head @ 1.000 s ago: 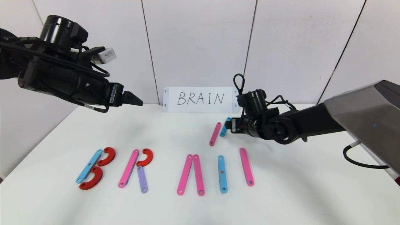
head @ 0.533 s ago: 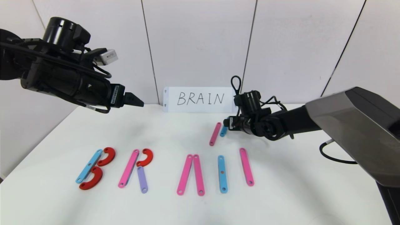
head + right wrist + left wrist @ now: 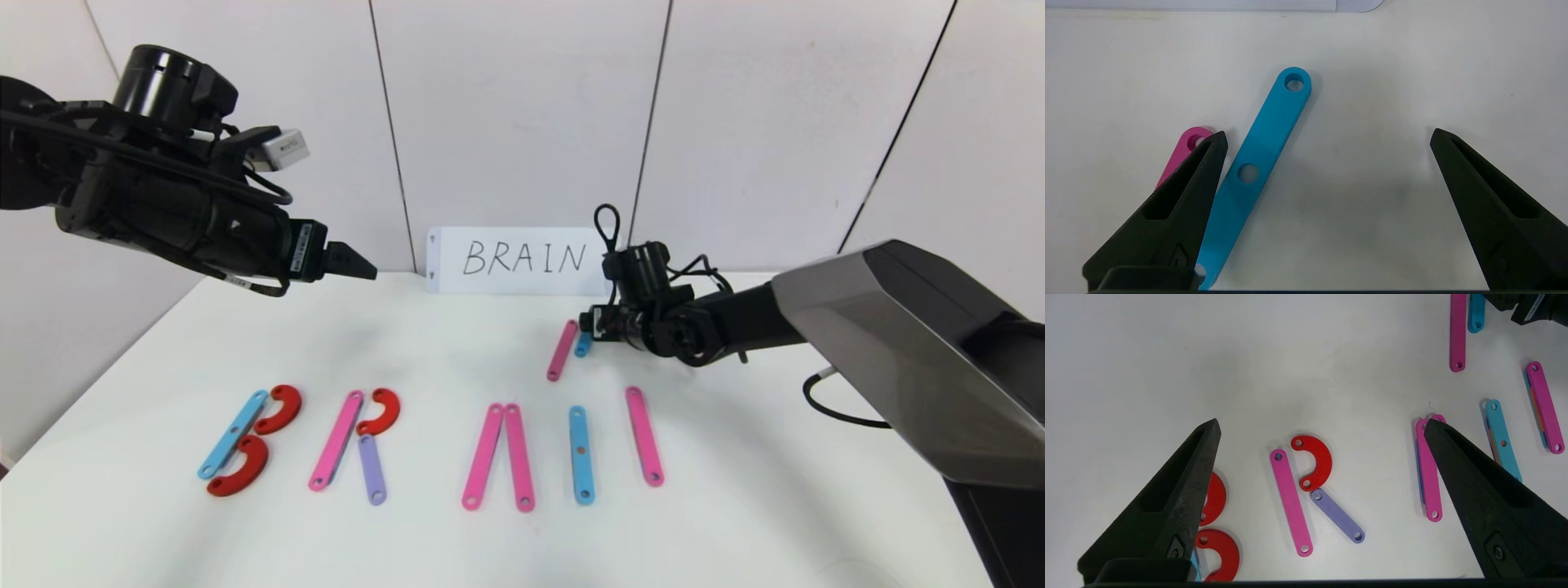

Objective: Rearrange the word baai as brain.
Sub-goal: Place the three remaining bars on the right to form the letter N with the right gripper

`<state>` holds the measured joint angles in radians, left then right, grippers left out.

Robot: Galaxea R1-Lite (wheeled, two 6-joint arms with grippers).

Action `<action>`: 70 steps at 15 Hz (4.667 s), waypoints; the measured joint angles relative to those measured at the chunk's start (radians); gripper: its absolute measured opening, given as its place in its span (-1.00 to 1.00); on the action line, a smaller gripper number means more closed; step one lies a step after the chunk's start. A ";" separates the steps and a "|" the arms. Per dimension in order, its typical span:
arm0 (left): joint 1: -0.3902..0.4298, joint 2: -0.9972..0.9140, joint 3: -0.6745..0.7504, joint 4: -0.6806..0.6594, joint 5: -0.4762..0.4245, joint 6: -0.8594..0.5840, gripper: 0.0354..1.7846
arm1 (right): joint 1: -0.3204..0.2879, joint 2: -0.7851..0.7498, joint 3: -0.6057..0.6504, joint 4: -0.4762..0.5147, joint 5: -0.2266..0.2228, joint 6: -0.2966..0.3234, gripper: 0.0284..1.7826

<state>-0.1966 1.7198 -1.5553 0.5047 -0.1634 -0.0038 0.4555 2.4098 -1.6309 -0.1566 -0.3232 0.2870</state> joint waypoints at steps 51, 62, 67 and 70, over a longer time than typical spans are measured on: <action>-0.007 0.002 0.001 0.002 0.001 0.000 0.95 | -0.011 -0.520 0.952 -0.360 0.289 -0.182 -0.72; -0.009 0.002 0.006 0.000 0.001 0.000 0.95 | -0.057 -0.519 0.994 -0.409 0.390 -0.247 -0.72; -0.009 0.002 0.007 0.000 0.002 0.000 0.95 | -0.076 -0.513 0.998 -0.410 0.402 -0.256 -0.72; -0.013 0.002 0.008 0.000 0.001 0.000 0.95 | -0.083 -0.508 0.999 -0.411 0.411 -0.257 -0.72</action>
<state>-0.2091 1.7217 -1.5477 0.5047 -0.1621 -0.0038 0.3728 1.9021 -0.6315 -0.5672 0.0874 0.0302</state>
